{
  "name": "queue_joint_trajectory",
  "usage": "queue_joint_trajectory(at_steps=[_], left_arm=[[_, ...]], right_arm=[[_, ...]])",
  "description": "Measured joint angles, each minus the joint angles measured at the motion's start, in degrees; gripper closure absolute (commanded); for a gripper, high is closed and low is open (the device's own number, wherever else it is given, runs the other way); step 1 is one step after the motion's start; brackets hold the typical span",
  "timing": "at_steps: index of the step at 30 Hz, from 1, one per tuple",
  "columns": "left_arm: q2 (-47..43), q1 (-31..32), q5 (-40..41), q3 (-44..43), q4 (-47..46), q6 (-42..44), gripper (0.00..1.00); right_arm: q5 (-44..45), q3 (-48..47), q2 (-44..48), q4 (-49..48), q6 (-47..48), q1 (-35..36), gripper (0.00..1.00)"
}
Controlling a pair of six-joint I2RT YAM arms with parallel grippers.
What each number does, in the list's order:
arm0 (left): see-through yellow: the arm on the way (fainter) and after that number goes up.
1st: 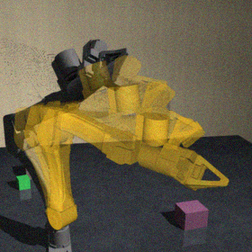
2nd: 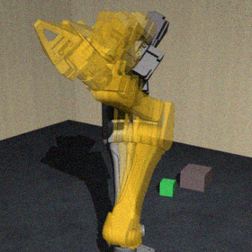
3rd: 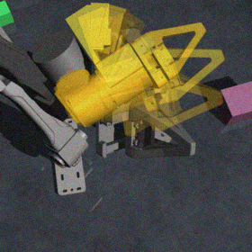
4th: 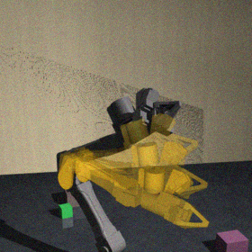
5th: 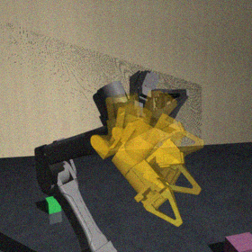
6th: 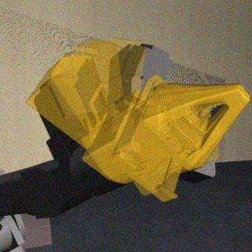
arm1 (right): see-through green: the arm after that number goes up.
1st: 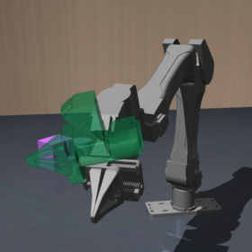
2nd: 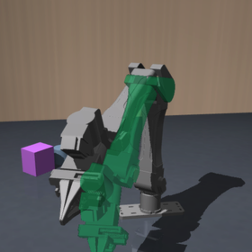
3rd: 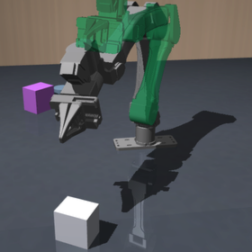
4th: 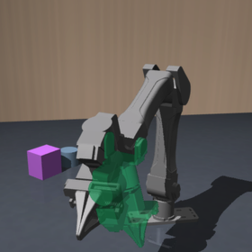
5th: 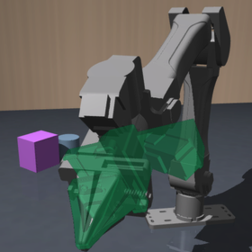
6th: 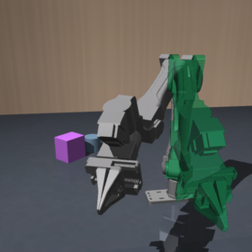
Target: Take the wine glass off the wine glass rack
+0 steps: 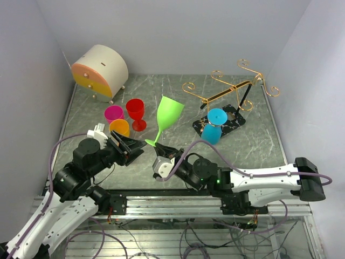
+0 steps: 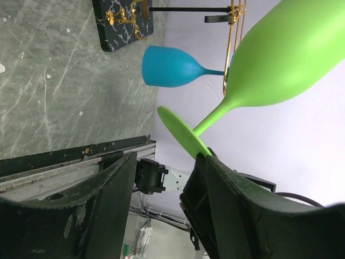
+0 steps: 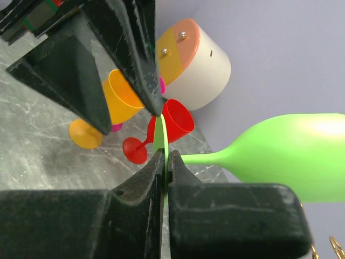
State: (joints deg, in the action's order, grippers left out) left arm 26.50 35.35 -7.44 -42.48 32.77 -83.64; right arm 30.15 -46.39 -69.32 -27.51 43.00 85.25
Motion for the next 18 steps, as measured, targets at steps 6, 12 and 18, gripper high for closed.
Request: queue_joint_trajectory(at_steps=[6, 12, 18], left_arm=[[-2.78, 0.0, 2.25, -0.92, 1.07, -1.2, 0.35], [-3.28, 0.0, 3.28, -1.4, 1.09, -1.95, 0.36], [-1.31, 0.0, 2.71, -1.27, 0.48, -2.21, 0.37]], right_arm=[[0.31, 1.68, 0.44, -0.92, 0.37, 1.01, 1.0], [0.33, 2.32, 0.42, -1.79, 0.37, 1.88, 1.0], [0.33, 2.49, -1.22, -4.46, 0.92, 2.62, 1.0]])
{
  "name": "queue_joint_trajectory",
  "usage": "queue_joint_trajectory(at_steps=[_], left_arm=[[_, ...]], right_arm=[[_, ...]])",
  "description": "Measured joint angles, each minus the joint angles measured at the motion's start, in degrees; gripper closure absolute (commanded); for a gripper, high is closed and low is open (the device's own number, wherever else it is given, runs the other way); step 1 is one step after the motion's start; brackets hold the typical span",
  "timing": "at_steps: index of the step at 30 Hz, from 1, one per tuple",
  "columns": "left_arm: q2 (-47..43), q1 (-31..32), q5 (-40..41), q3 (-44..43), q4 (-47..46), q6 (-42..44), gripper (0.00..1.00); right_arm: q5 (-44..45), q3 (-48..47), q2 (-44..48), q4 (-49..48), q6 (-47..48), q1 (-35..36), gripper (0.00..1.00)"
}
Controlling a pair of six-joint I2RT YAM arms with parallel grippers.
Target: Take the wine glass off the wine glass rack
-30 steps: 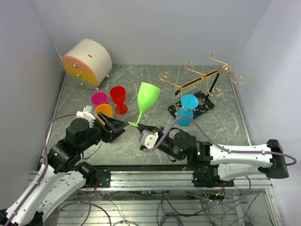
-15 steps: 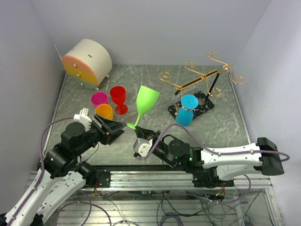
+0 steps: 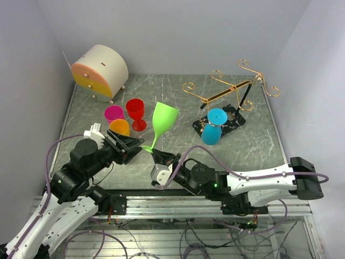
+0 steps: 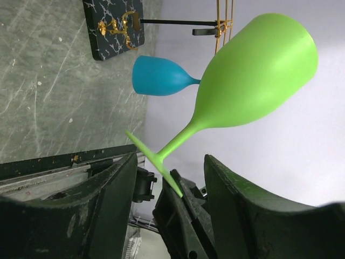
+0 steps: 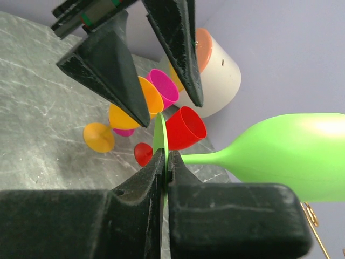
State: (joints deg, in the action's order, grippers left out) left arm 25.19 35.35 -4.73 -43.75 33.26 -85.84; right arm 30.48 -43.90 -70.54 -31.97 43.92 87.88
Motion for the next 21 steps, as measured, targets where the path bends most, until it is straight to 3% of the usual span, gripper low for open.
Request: queue_joint_trajectory(at_steps=[13, 15, 16, 17, 18, 21], left_arm=[[0.17, 0.0, -1.81, 4.11, -3.56, -1.22, 0.59], [0.17, 0.0, -2.47, 4.94, -4.83, -1.4, 0.66], [0.2, 0.0, -2.73, 5.38, -5.38, -1.53, 0.73], [0.2, 0.0, -2.95, 5.7, -5.86, -1.62, 0.87], [0.24, 0.0, -3.08, 5.95, -6.29, -1.77, 0.92], [0.46, -0.02, -3.3, 6.03, -7.1, -2.27, 0.93]], right_arm=[[1.27, 0.13, -3.54, -3.8, 1.16, 1.03, 1.0], [1.42, 0.2, -3.54, -4.15, 1.16, 1.05, 1.0], [1.53, 0.2, -3.54, -4.2, 1.16, 1.07, 1.0], [1.7, 0.2, -3.54, -4.13, 1.16, 1.07, 1.0], [1.75, 0.2, -3.54, -3.87, 1.16, 1.07, 1.0], [1.77, 0.26, -3.65, -2.84, 1.66, 1.16, 0.96]])
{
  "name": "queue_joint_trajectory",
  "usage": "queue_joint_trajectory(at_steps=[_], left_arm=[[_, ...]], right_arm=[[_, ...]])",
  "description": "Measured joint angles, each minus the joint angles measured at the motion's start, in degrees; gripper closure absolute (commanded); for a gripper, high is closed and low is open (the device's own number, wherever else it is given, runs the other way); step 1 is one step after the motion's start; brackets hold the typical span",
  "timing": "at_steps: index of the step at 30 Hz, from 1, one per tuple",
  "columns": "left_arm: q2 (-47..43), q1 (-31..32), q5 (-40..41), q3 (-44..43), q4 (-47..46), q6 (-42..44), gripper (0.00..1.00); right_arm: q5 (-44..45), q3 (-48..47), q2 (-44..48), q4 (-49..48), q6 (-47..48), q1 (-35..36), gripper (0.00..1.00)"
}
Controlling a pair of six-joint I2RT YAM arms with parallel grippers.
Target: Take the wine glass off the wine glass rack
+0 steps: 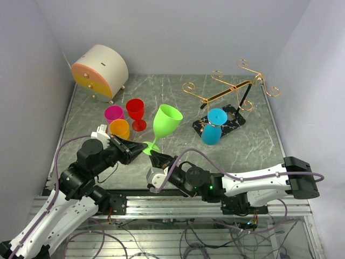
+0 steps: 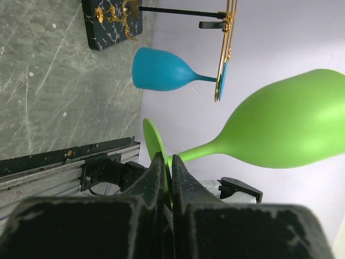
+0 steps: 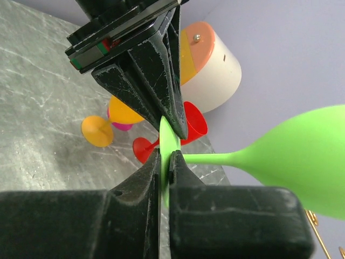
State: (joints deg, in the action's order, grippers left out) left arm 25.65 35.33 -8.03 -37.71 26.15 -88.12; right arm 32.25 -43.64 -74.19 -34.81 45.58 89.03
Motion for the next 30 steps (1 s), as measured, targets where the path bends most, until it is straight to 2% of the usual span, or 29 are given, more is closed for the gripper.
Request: queue_joint_trajectory(at_steps=[4, 7, 15, 20, 23, 26, 29, 30], left_arm=[[0.04, 0.0, 0.0, 0.02, 0.09, 0.63, 0.93], [-1.25, 0.0, 0.68, 0.02, 0.57, 2.45, 0.93], [-13.05, 0.02, 10.91, -1.55, 11.63, 5.57, 0.93], [-19.71, 0.0, 17.51, -3.61, 19.67, 6.73, 0.93], [-21.75, 0.0, 19.98, -4.33, 23.02, 7.69, 0.93], [-23.08, 0.02, 21.59, -4.68, 26.05, 9.18, 0.93], [-24.35, 0.0, 23.06, -5.27, 29.0, 10.8, 0.93], [-24.61, 0.02, 23.56, -5.7, 29.99, 11.28, 0.93]], right_arm=[[0.48, -0.48, 0.07, 2.27, -1.68, 0.2, 0.69], [1.09, -3.06, 0.85, 9.7, -6.82, 0.46, 0.63], [1.25, -13.73, 9.57, 35.87, -22.6, 0.79, 0.62], [2.08, -20.76, 15.82, 47.87, -30.8, 0.76, 0.69], [3.43, -25.86, 15.91, 52.26, -34.62, 0.2, 0.7], [-0.26, -34.18, 11.34, 57.92, -37.88, -5.9, 0.72], [-11.93, -45.83, 2.1, 62.51, -41.81, -22.43, 0.7], [-15.47, -49.07, -1.62, 64.08, -43.41, -25.16, 0.69]])
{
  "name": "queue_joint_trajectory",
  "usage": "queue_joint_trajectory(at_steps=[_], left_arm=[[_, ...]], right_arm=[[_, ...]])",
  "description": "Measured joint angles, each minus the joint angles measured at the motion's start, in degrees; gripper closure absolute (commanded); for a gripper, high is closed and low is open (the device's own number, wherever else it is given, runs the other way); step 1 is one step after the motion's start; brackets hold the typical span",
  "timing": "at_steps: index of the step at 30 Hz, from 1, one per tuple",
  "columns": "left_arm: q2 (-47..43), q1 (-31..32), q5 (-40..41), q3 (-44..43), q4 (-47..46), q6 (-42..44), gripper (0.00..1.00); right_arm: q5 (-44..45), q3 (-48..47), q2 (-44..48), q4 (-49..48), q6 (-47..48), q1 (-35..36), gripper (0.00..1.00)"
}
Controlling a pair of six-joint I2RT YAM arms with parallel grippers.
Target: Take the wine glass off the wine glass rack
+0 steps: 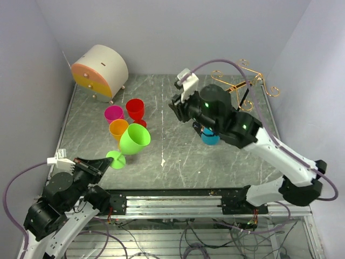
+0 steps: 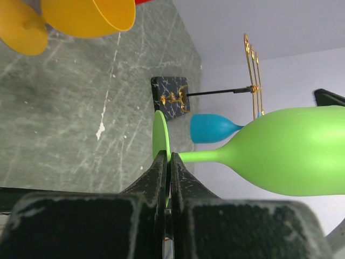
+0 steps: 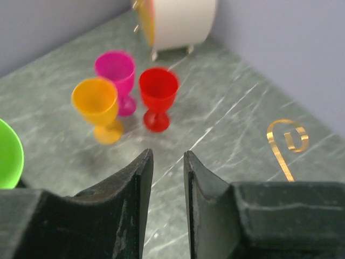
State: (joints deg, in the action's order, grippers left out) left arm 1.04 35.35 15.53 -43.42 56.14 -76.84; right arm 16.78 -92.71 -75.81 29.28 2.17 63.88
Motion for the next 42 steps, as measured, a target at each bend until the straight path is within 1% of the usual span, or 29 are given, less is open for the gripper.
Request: queue_joint_trajectory(at_steps=[1, 2, 3, 4, 5, 7, 9, 13, 16, 19, 23, 29, 31, 32, 37, 38, 40, 41, 42], left_arm=[[-0.15, -0.02, 0.44, -0.55, 0.81, 0.55, 0.93], [-0.24, 0.0, 1.01, -1.2, 1.51, 1.22, 0.93], [-0.33, 0.0, 1.49, -1.97, 2.08, 2.03, 0.93], [-0.46, -0.02, 1.88, -2.47, 2.32, 2.73, 0.93], [-0.5, 0.0, 2.23, -2.91, 2.43, 3.48, 0.93], [-0.52, -0.02, 2.49, -3.26, 2.38, 4.74, 0.93], [-0.52, -0.02, 2.54, -3.26, 2.43, 5.92, 0.93], [-0.5, 0.0, 2.56, -3.26, 2.4, 7.34, 0.93], [-0.39, 0.0, 2.56, -3.26, 2.25, 8.11, 0.93], [0.48, -0.02, 2.56, -3.45, 1.84, 9.03, 0.93], [2.29, -0.02, 2.54, -3.61, 0.72, 9.92, 0.93], [3.45, -0.02, 2.54, -3.74, -0.63, 10.47, 0.93], [3.45, -0.02, 2.56, -3.78, -0.76, 10.47, 0.93], [3.45, -0.02, 2.54, -3.78, -0.85, 10.47, 0.93], [3.48, -0.02, 2.54, -3.78, -1.01, 10.47, 0.93], [3.48, -0.02, 2.54, -3.78, -1.05, 10.47, 0.93], [3.54, -0.02, 2.54, -3.78, -0.96, 10.56, 0.93], [3.65, -0.02, 2.51, -3.78, -0.96, 10.58, 0.91], [3.98, -0.02, 2.49, -3.78, -1.03, 10.62, 0.85]], right_arm=[[-0.81, -0.55, -0.81, 0.35, -0.31, -3.91, 0.68], [-4.72, -2.97, -3.06, 3.06, -1.55, -6.19, 0.65], [-8.31, -5.16, -4.92, 4.59, -2.67, -7.32, 0.59], [-13.6, -8.15, -7.06, 5.99, -4.04, -8.83, 0.51], [-18.69, -10.51, -8.83, 6.47, -5.4, -10.19, 0.47], [-28.63, -14.36, -11.34, 7.48, -7.32, -12.57, 0.46], [-36.5, -16.85, -13.07, 7.96, -8.55, -14.16, 0.46], [-47.41, -17.88, -14.78, 8.35, -10.19, -14.27, 0.48], [-52.63, -17.86, -15.58, 8.81, -10.8, -14.05, 0.48], [-55.74, -17.86, -16.28, 9.44, -10.91, -13.73, 0.49], [-56.39, -17.86, -17.49, 10.32, -10.49, -12.5, 0.49], [-54.82, -17.86, -20.2, 11.54, -10.08, -11.19, 0.5], [-54.21, -17.86, -20.7, 11.65, -10.05, -11.19, 0.54], [-54.01, -17.84, -20.83, 11.74, -9.99, -11.19, 0.58], [-55.23, -16.79, -20.85, 10.62, -9.57, -10.99, 0.97], [-55.56, -16.48, -20.85, 10.34, -9.46, -10.95, 1.0], [-56.0, -15.74, -20.85, 9.7, -9.51, -10.88, 1.0], [-55.95, -15.5, -20.85, 9.62, -9.51, -10.97, 1.0], [-55.67, -15.47, -20.9, 9.62, -9.55, -11.13, 1.0]])
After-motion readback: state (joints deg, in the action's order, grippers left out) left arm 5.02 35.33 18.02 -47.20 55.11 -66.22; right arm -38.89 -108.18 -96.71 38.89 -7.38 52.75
